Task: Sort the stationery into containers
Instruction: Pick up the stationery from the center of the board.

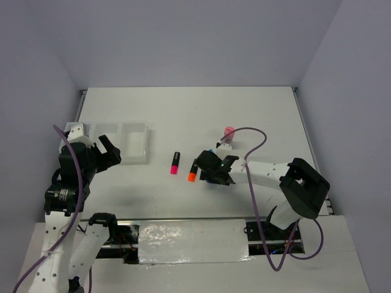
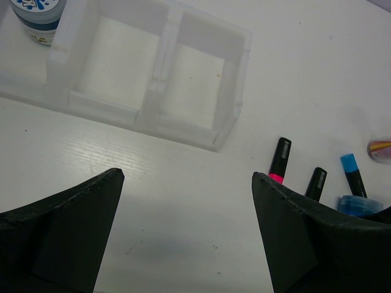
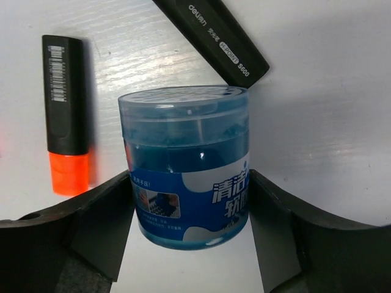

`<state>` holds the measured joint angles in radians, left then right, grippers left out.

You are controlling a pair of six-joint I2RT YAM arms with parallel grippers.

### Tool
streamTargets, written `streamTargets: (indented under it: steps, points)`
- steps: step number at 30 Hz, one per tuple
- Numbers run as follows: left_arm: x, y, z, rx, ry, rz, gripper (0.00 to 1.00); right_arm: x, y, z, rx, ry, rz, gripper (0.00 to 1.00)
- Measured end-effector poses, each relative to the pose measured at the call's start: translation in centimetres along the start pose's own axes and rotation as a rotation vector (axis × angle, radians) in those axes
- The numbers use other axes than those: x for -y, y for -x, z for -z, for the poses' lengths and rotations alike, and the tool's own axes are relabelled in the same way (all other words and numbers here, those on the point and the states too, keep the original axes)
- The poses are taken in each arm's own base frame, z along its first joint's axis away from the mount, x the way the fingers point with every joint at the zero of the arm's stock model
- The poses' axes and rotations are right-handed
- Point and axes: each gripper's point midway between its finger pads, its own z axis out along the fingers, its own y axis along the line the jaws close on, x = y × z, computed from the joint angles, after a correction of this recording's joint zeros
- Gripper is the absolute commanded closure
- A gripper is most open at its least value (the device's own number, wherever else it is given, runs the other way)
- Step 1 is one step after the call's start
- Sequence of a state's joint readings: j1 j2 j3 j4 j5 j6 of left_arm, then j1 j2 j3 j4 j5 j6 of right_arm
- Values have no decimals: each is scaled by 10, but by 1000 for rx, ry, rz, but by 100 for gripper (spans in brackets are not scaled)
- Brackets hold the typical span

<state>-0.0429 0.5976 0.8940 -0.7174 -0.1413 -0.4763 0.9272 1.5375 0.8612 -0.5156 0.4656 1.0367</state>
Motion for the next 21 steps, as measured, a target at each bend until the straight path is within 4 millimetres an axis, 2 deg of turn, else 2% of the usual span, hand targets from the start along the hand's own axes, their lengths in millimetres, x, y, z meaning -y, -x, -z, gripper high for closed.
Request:
streamTargets:
  steps: [3, 4, 5, 6, 9, 13, 14, 15, 17, 21]
  points:
    - [0, 0, 0, 0, -1, 0, 1, 3, -2, -3, 5, -2, -3, 26]
    - [0, 0, 0, 0, -1, -1, 1, 2, -2, -3, 8, 2, -3, 29]
    - [0, 0, 0, -1, -2, -1, 1, 1, -1, -4, 13, 6, 0, 34]
    - [0, 0, 0, 0, -1, -1, 1, 0, -1, -4, 17, 11, 1, 44]
    - [0, 0, 0, -1, 0, -2, 1, -3, 0, -5, 28, 26, 18, 62]
    - [0, 0, -1, -3, 1, -2, 1, -9, -7, 2, 44, 48, 98, 75]
    - [0, -1, -1, -6, 2, -2, 1, -11, -12, 7, 44, 63, 131, 77]
    - [0, -1, -2, -12, 4, -4, 1, -14, -16, 14, 50, 83, 164, 100]
    - [2, -3, -3, -35, -1, -5, 1, -21, -17, 31, 68, 132, 210, 100]
    - [28, 9, 4, -72, -102, 25, 1, -37, 0, 91, 153, 318, 242, 100]
